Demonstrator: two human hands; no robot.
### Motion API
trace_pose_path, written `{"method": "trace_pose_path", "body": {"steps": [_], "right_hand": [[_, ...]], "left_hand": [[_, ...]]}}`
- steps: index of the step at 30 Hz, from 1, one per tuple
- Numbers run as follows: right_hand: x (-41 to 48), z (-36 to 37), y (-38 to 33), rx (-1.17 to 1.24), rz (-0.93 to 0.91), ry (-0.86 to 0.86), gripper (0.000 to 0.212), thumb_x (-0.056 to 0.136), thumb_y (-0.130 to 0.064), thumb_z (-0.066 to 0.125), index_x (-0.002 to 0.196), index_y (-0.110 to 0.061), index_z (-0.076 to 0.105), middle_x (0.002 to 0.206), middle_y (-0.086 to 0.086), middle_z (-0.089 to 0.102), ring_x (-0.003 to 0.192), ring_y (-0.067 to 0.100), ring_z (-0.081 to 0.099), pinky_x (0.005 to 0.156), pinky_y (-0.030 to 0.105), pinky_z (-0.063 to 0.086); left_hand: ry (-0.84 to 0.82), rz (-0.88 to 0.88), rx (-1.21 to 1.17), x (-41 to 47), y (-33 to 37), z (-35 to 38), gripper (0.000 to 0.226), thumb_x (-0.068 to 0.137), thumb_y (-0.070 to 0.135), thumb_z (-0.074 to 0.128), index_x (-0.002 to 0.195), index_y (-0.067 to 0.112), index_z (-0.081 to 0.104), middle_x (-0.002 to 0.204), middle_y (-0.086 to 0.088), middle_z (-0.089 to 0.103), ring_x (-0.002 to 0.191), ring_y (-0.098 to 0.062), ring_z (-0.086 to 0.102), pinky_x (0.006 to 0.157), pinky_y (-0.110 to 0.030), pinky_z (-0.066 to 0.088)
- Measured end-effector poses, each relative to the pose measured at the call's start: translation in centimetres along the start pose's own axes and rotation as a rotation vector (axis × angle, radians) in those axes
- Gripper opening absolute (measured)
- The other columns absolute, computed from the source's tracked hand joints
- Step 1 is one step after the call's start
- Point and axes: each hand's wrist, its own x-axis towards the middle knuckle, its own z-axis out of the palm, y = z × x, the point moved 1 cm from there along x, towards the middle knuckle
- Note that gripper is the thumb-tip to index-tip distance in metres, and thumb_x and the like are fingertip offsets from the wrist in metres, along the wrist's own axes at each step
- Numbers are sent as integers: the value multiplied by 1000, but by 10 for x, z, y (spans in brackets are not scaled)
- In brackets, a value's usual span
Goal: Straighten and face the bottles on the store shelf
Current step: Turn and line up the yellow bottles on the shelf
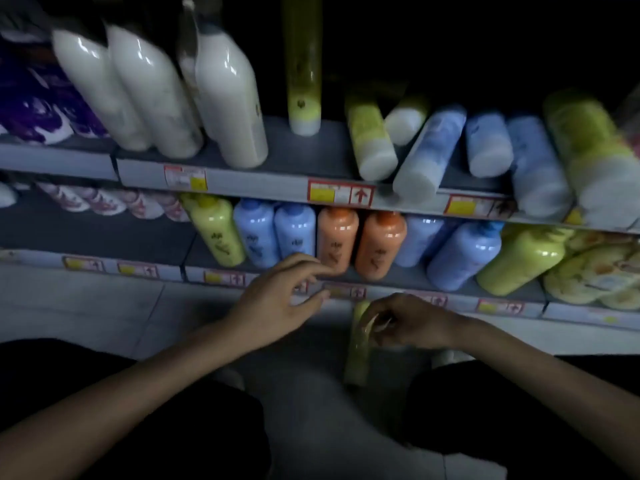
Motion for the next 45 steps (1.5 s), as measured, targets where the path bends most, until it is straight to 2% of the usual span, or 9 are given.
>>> {"method": "trace_pose_path", "body": {"steps": [6, 10, 12, 18, 22, 27, 32, 38, 45], "right_hand": [[50, 67, 100, 6, 519, -195, 26, 92, -18, 77, 109, 2, 73, 79, 14, 71, 57, 21, 64, 54, 29, 57], [78, 98, 137, 47, 632, -161, 25, 94, -17, 74, 76, -5, 61, 70, 11, 58, 47, 18, 57, 42, 27, 48], [91, 113, 147, 110, 670, -111, 28, 93, -25, 76, 93, -3, 60, 86, 15, 58, 60, 25, 62, 42, 30, 49], [113, 144, 175, 297, 766, 169, 55, 89, -48, 76, 117, -4, 61, 116, 18, 67, 105, 38, 68, 89, 50, 60], [115, 152, 186, 469, 850, 224, 58, 90, -39, 77, 130, -3, 57, 123, 18, 66, 109, 36, 68, 83, 41, 59], [106, 139, 185, 603, 890, 170, 74, 83, -28, 87, 139, -2, 47, 132, 16, 57, 121, 36, 62, 87, 40, 58], [79, 120, 166, 615, 803, 78, 60, 79, -18, 90, 128, 3, 62, 118, 20, 67, 100, 34, 70, 74, 40, 61], [37, 77, 104, 652, 601, -33, 45, 85, -6, 83, 128, -4, 70, 91, 14, 68, 73, 20, 65, 74, 36, 63], [-24, 31, -2, 758, 250, -26, 42, 84, -11, 84, 124, -12, 73, 125, 16, 73, 127, 40, 62, 111, 56, 47]], "left_hand": [[-519, -280, 169, -22, -66, 96, 34, 93, 37, 67, 127, 31, 69, 124, 6, 72, 110, -14, 68, 95, -36, 54], [-575, -476, 19, -31, -100, 156, 39, 92, 22, 77, 129, 11, 71, 115, -12, 75, 99, -19, 69, 86, -22, 50], [-582, -570, -32, -32, -111, 183, 42, 92, 22, 78, 129, 6, 69, 118, -17, 73, 104, -26, 70, 79, -19, 44], [-477, -792, -243, -20, -117, 241, 38, 98, 6, 68, 134, -4, 62, 123, -26, 67, 104, -29, 67, 52, -6, 42], [-443, -927, -407, -16, -109, 254, 33, 103, 5, 60, 135, -2, 62, 96, -11, 65, 66, -8, 60, 44, -6, 40], [-485, -982, -460, -17, -105, 245, 26, 102, 9, 60, 128, 7, 64, 85, -4, 59, 71, -13, 52, 60, -25, 40], [-494, -952, -397, -19, -100, 206, 35, 98, 7, 65, 133, 4, 63, 108, -16, 64, 92, -28, 61, 66, -28, 44], [-567, -839, -385, -12, -70, 138, 25, 98, 19, 69, 123, 17, 68, 116, -18, 75, 83, -20, 69, 65, -27, 49], [-328, -672, -480, -4, 15, 42, 27, 96, 31, 73, 113, 11, 66, 104, -9, 79, 98, -23, 77, 87, -35, 58]]}}
